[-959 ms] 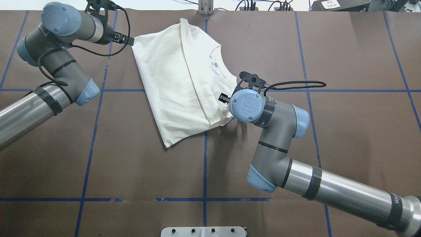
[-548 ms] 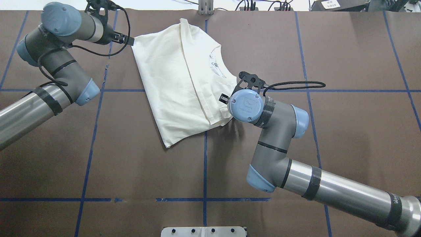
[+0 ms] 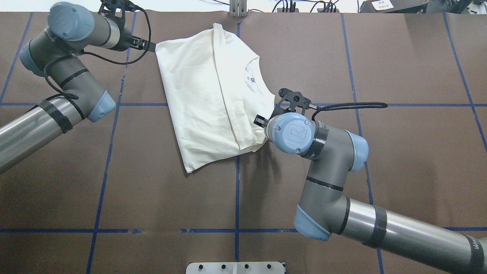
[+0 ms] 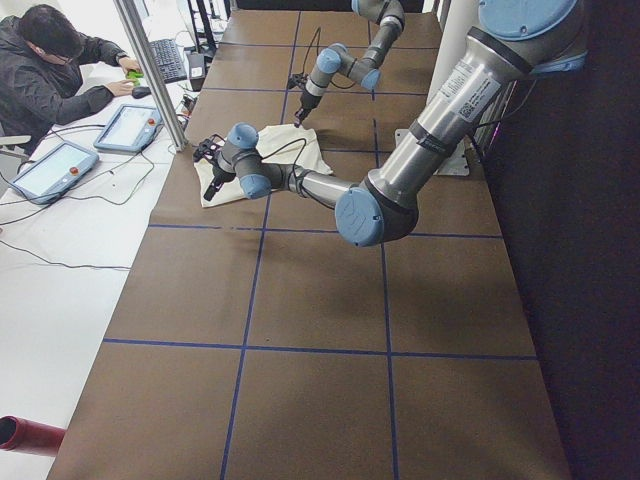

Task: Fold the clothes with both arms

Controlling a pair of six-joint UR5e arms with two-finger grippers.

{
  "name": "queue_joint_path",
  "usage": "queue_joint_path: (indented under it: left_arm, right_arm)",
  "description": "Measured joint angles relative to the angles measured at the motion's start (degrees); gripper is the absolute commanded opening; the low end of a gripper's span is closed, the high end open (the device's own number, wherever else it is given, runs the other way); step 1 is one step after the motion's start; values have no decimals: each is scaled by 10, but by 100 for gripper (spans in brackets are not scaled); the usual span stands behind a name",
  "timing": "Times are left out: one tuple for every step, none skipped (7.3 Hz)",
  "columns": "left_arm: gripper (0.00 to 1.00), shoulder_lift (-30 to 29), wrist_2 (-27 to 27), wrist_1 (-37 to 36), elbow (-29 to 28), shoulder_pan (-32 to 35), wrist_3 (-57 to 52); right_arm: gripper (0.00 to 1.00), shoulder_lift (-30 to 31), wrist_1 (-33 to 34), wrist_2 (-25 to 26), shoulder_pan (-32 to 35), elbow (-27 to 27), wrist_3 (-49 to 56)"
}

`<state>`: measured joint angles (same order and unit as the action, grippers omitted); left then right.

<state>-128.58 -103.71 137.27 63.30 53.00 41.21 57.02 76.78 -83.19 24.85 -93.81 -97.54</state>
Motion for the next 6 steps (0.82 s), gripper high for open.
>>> queue_joint_path:
  left_arm:
    - [100, 0, 0, 0, 2, 0, 0]
    - [100, 0, 0, 0, 4, 0, 1]
    - [100, -1, 0, -1, 5, 0, 1]
    - [100, -1, 0, -1, 6, 0, 1]
    - [100, -1, 0, -1, 6, 0, 1]
    - [100, -1, 0, -1, 6, 0, 1]
  right_arm:
    - [0, 32, 4, 22, -29, -43, -7]
    - [98, 62, 6, 42, -54, -77, -15]
    - [100, 86, 6, 59, -71, -98, -17]
    - [100, 99, 7, 65, -79, -109, -3]
    - [100, 106, 10, 66, -81, -121, 37]
    - [100, 105, 22, 66, -80, -137, 97]
